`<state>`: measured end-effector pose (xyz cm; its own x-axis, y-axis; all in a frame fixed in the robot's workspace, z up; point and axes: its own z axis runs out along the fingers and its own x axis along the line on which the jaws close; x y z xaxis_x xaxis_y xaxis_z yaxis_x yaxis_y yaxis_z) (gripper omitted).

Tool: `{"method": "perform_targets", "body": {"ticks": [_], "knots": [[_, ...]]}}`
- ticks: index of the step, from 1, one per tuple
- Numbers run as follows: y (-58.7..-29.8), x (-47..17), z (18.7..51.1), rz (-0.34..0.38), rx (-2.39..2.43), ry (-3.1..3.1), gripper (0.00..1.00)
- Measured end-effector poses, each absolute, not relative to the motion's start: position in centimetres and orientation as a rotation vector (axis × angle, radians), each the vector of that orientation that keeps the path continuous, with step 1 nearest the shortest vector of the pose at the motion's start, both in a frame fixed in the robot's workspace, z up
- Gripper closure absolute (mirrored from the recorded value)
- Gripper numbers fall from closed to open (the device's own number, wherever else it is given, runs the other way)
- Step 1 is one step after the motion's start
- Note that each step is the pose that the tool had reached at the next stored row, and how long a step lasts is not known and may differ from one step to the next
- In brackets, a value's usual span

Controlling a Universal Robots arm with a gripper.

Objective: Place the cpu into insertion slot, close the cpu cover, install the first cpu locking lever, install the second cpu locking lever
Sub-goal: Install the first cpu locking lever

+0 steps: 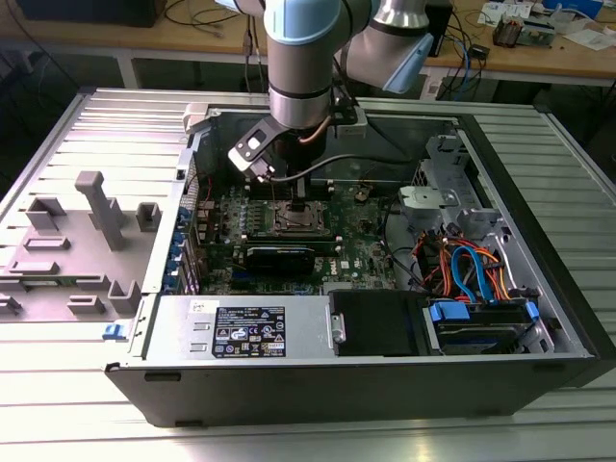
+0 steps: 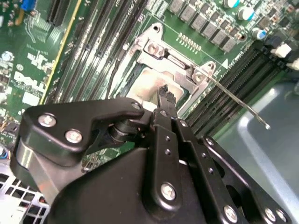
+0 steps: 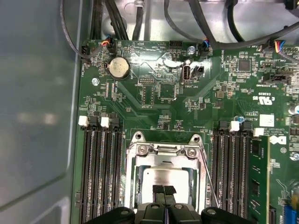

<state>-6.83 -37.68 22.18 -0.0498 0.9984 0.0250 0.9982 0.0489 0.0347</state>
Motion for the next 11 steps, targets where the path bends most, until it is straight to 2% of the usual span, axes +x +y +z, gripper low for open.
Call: {"method": "perform_targets", "body": {"ticks": [11], "knots": [[-37.7,-6.8,25.7,0.060,2.166,2.275,0.89]]}}
